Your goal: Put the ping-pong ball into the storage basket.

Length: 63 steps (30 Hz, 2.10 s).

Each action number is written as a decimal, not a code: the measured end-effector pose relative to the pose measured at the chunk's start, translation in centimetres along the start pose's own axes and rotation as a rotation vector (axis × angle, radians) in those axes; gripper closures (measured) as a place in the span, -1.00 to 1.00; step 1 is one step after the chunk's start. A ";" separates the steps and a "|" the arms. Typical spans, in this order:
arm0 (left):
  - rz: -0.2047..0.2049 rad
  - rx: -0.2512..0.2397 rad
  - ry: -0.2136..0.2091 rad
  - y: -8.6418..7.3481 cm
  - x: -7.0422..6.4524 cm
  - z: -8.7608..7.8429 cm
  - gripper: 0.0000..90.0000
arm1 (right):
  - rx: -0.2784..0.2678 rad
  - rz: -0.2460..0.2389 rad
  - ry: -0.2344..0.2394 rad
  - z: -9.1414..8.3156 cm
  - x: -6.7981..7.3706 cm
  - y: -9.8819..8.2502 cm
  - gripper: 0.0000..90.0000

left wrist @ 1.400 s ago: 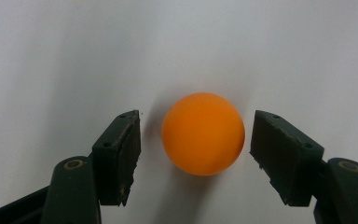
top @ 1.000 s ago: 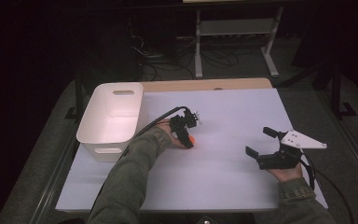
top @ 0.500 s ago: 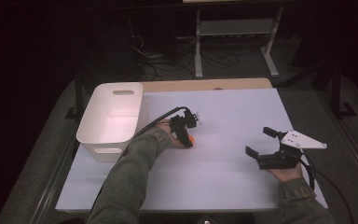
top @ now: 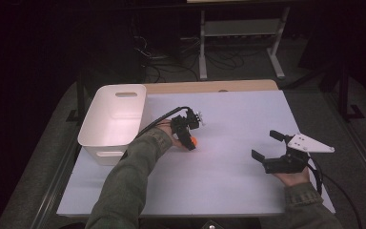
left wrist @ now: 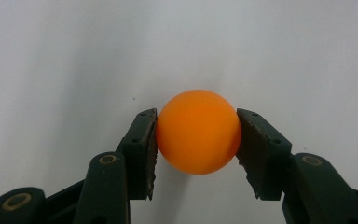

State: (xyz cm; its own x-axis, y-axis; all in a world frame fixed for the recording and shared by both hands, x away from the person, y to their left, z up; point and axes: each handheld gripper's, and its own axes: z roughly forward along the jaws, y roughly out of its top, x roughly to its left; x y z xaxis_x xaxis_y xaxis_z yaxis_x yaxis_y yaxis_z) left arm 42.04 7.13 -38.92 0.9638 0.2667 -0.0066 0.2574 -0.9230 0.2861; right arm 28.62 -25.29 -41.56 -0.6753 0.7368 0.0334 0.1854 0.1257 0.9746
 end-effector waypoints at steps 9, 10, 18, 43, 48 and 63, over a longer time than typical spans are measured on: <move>0.005 -0.006 0.007 -0.6 -0.5 -2.2 0.11 | 0.001 0.010 -0.006 -0.1 -0.1 -0.1 -1.00; 0.007 -0.008 0.009 -0.6 -0.6 -2.5 0.11 | 0.000 0.011 -0.007 -0.1 -0.1 -0.1 -1.00; 0.019 -0.014 0.021 -0.9 -1.1 -4.4 0.12 | 0.003 0.011 -0.010 -0.2 0.0 -0.1 -1.00; 0.038 -0.047 0.071 -1.2 -1.5 -9.9 0.12 | 0.011 -0.001 -0.004 -0.1 0.3 -0.1 -1.00; 0.033 -0.060 0.079 -1.6 -1.3 -11.2 0.12 | 0.015 -0.001 -0.003 0.0 0.4 -0.1 -1.00; 0.020 -0.059 0.123 -2.8 -0.9 -13.9 0.12 | 0.014 -0.001 -0.007 -0.1 0.3 -0.1 -1.00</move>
State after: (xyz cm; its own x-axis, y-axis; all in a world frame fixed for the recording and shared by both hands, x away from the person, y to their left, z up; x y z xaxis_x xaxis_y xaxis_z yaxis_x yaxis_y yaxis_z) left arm 39.44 13.28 -26.40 0.9518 0.2838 0.1166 0.2301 -0.9116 0.3407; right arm 28.32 -25.13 -41.64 -0.6705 0.7413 0.0307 0.1945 0.1357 0.9715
